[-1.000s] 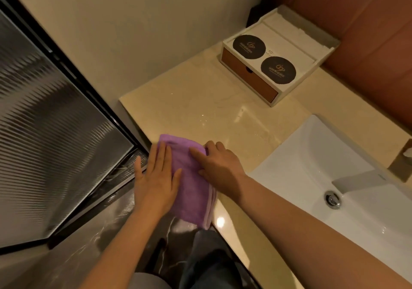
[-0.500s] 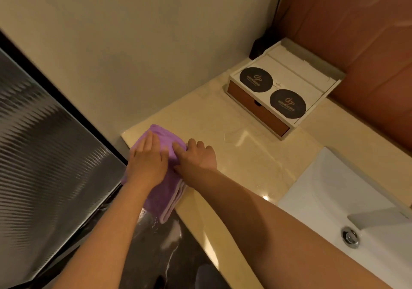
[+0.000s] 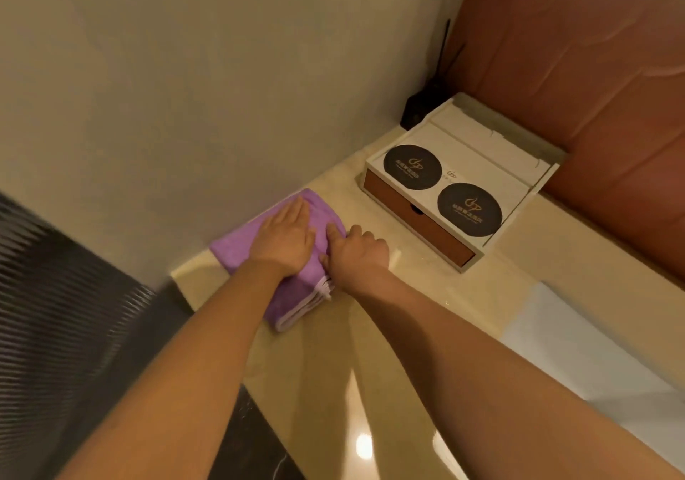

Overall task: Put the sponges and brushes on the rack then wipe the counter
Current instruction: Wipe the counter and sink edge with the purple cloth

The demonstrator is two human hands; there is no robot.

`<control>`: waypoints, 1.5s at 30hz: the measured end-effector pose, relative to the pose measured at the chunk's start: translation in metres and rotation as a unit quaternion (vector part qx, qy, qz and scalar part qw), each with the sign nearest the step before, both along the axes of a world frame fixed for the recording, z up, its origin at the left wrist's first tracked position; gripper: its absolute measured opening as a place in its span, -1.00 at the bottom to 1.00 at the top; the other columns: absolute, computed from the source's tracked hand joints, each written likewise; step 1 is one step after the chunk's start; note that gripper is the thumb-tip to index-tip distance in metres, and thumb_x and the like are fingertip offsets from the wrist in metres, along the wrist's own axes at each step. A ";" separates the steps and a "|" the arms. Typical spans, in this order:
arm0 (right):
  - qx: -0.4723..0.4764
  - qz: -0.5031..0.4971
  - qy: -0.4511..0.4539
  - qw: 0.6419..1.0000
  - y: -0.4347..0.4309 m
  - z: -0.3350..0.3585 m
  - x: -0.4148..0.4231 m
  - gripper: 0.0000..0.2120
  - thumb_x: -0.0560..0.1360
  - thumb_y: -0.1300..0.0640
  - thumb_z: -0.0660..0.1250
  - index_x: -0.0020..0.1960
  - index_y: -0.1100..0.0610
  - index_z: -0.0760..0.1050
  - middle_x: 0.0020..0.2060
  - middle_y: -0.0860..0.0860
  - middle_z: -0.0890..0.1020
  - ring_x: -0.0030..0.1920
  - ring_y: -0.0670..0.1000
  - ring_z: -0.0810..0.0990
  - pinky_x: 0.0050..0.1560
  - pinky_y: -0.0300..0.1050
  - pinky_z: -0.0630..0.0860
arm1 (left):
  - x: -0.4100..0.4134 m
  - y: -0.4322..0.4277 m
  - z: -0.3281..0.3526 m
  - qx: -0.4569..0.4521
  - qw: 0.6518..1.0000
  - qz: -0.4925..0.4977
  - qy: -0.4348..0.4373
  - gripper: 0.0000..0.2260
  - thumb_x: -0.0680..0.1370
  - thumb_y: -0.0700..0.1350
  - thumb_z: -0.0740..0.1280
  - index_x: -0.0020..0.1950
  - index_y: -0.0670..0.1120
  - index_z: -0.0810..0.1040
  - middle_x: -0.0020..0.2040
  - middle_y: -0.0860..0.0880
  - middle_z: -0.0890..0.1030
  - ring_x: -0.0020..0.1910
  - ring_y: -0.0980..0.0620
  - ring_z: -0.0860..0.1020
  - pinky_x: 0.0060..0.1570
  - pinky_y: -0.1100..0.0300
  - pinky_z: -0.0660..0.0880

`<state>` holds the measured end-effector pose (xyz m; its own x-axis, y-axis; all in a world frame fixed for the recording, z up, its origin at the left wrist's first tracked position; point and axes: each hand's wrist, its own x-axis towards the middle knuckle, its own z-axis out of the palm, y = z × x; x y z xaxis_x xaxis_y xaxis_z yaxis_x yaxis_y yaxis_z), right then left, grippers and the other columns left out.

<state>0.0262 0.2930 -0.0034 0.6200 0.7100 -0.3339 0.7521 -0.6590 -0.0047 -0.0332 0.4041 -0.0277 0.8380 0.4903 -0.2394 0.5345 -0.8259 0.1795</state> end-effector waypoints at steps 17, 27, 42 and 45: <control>0.028 -0.135 0.054 0.989 -0.094 -0.003 -0.003 -0.48 0.60 -0.09 0.02 0.45 0.16 0.09 0.23 0.19 0.44 0.18 0.23 0.50 -0.08 -0.05 0.32 | 0.035 -0.080 -0.002 -0.015 0.983 -0.185 -0.018 -0.52 0.65 0.01 -0.11 0.55 -0.05 -0.14 0.57 0.02 -0.10 0.54 0.08 -0.11 0.51 0.09 -0.12; 0.027 -0.163 0.007 0.986 -0.196 0.001 -0.034 -0.50 0.60 -0.12 0.01 0.43 0.15 0.10 0.11 0.13 0.51 0.06 0.19 0.57 -0.18 -0.06 0.35 | 0.027 -0.172 -0.010 -0.008 0.956 -0.288 -0.060 -0.51 0.64 0.04 -0.10 0.55 -0.06 -0.10 0.57 0.00 -0.05 0.54 0.05 -0.05 0.50 0.06 -0.07; 0.047 -0.102 -0.039 0.993 -0.259 0.002 -0.081 -0.45 0.58 -0.13 0.11 0.46 0.13 0.15 0.06 0.12 0.53 -0.06 0.15 0.59 -0.21 -0.08 0.43 | -0.041 -0.231 -0.014 0.006 0.971 -0.235 -0.044 -0.49 0.62 0.05 -0.20 0.55 -0.10 -0.04 0.56 -0.02 -0.01 0.54 0.05 -0.01 0.48 0.10 -0.07; 0.057 -0.031 -0.096 0.993 -0.249 -0.007 -0.097 -0.37 0.23 -0.16 0.51 0.18 0.14 0.55 -0.35 0.06 0.59 -0.50 0.06 0.52 -0.55 -0.18 0.29 | -0.077 -0.225 -0.018 0.007 0.984 -0.146 -0.100 -0.48 0.60 0.04 -0.09 0.39 -0.20 0.40 0.39 -0.14 0.43 0.36 -0.05 0.43 0.34 0.03 0.27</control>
